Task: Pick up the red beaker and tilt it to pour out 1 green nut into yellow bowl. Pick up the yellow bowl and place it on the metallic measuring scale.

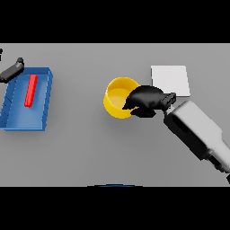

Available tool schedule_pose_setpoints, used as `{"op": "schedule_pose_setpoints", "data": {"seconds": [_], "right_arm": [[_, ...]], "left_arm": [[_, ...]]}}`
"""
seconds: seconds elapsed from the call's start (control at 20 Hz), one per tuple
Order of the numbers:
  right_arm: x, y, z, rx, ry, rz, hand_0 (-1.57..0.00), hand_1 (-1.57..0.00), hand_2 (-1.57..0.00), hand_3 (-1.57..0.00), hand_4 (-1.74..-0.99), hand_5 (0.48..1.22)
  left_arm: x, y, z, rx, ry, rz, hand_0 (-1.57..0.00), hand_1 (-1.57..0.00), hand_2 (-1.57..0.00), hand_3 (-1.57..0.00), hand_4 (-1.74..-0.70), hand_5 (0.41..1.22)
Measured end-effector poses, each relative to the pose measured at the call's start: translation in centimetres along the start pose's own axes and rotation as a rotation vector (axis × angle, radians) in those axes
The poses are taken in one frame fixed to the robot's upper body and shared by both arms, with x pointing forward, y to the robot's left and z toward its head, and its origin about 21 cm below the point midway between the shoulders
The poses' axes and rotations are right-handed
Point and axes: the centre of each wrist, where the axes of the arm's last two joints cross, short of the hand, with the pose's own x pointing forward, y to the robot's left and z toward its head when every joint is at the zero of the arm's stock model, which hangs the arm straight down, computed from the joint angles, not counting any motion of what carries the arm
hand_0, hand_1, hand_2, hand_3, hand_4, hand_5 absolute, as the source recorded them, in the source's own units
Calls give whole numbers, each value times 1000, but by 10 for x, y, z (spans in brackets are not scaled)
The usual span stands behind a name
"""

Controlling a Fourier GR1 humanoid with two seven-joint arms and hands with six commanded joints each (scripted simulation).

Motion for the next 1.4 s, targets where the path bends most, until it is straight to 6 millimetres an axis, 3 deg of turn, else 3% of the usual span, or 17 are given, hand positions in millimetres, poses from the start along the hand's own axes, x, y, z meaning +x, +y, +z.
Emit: {"op": "schedule_pose_setpoints", "data": {"seconds": [0.2,0.25,0.6,0.85,0.95,1.05,1.4], "right_arm": [[-4,-15,7,-19,18,-9,-1566,-1561,-1565,-1269,-1723,1219],[-9,-16,12,-32,46,-10,-1471,-1535,-1566,-1279,-1723,1220],[-46,-36,34,-98,204,23,-1550,-1563,-1570,-1407,-1725,1221],[-73,-36,38,-108,288,21,-1564,-1568,-1571,-1267,-1723,1221],[-77,-36,42,-105,273,15,-1567,-1533,-1571,-1376,-1726,1221],[-100,-29,45,-113,395,-20,-1540,-1460,-1525,-1446,-1727,1221],[-128,-11,48,-102,487,-68,-1482,-1314,-1403,-1545,-1730,1221]], "left_arm": [[3,-2,-2,-3,-6,-5,1,1,1,1,-795,747],[1,1,-2,6,4,-4,1,1,1,1,-794,748],[0,7,-5,1,8,12,1,1,1,1,-803,757],[1,4,-3,-2,8,6,1,1,1,1,-801,753],[0,7,-2,6,17,16,1,1,1,1,-812,755],[2,8,0,8,23,20,1,1,1,1,-819,762],[1,4,5,4,41,32,1,1,1,1,-846,780]]}}
